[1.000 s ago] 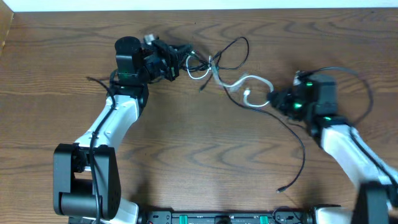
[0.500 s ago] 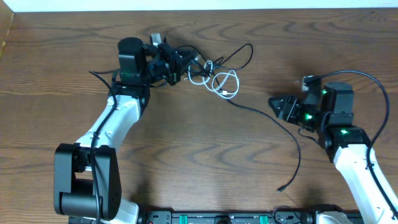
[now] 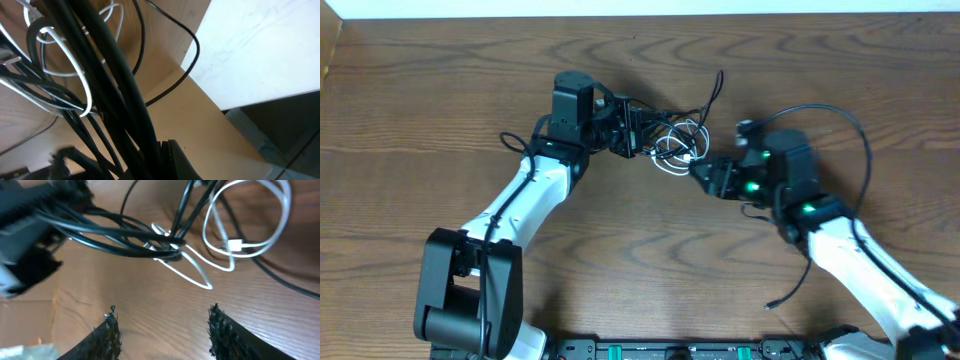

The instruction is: Untangle cables

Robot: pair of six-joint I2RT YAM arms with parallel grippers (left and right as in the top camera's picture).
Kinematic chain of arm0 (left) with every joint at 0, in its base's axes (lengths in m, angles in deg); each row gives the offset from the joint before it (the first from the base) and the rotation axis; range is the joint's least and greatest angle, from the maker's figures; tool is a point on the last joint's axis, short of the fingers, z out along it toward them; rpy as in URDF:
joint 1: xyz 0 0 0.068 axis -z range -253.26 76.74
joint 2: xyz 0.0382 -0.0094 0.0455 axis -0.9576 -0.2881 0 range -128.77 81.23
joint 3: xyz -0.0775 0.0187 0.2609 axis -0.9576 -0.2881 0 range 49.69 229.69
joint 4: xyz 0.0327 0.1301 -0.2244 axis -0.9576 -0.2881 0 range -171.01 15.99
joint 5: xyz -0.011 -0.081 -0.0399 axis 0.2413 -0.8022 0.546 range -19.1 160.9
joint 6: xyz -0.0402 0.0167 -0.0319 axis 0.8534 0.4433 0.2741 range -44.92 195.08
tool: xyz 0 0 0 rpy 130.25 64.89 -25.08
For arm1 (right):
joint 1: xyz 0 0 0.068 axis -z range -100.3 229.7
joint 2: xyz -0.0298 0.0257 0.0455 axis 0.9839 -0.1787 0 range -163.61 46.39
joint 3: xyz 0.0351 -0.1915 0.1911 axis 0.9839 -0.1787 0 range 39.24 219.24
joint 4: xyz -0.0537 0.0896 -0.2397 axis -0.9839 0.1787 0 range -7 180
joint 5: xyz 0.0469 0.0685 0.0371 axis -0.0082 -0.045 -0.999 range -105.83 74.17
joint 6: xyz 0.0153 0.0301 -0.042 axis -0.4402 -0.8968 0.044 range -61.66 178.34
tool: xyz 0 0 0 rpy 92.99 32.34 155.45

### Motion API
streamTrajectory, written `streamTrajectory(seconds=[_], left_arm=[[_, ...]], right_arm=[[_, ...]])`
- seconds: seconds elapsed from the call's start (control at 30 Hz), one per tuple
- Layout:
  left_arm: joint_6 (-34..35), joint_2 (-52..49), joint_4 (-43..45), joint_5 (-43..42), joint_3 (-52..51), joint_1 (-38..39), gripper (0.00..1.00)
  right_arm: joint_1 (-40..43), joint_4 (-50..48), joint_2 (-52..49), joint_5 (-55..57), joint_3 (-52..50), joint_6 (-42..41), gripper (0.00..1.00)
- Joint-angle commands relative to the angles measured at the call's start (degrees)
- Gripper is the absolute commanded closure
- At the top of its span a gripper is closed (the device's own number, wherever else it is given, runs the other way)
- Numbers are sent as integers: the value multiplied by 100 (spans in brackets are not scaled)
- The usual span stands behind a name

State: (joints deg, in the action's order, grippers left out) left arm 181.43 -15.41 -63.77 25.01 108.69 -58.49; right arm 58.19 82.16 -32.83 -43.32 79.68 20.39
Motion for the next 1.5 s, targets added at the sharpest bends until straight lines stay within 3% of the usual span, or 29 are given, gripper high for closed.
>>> streamTrajectory(seconds=[0.0,0.07,0.2,0.3,0.4,0.53,0.7,1.17,1.47], left_arm=[[90,94,-7,-107,101,15,93],[-538,94,70,-153,101,-22,93],[-3088,94,409,-501,101,-162,92],[-5499,94,680,-1325,101,-260,93],[-7302,94,542,-2048,101,-249,92],[-8675,94,-72,-2192,101,-142,93],[-9477,94,-463,-2861,101,13,92],[-9475,94,-466,-3217,101,55,92],[-9475,94,-468,-3215,101,59,92]], right_arm=[[-184,-205,-382,553,-7,431,45],[-149,-214,-426,549,-7,647,46],[33,-127,-236,442,-7,828,48],[269,225,144,442,-7,850,46],[417,413,503,411,-7,846,44],[461,402,817,339,-7,614,44],[461,354,647,367,-7,-31,44],[455,-1871,-1152,-417,-4,-382,44],[146,-2341,-1375,-387,-4,-424,40]])
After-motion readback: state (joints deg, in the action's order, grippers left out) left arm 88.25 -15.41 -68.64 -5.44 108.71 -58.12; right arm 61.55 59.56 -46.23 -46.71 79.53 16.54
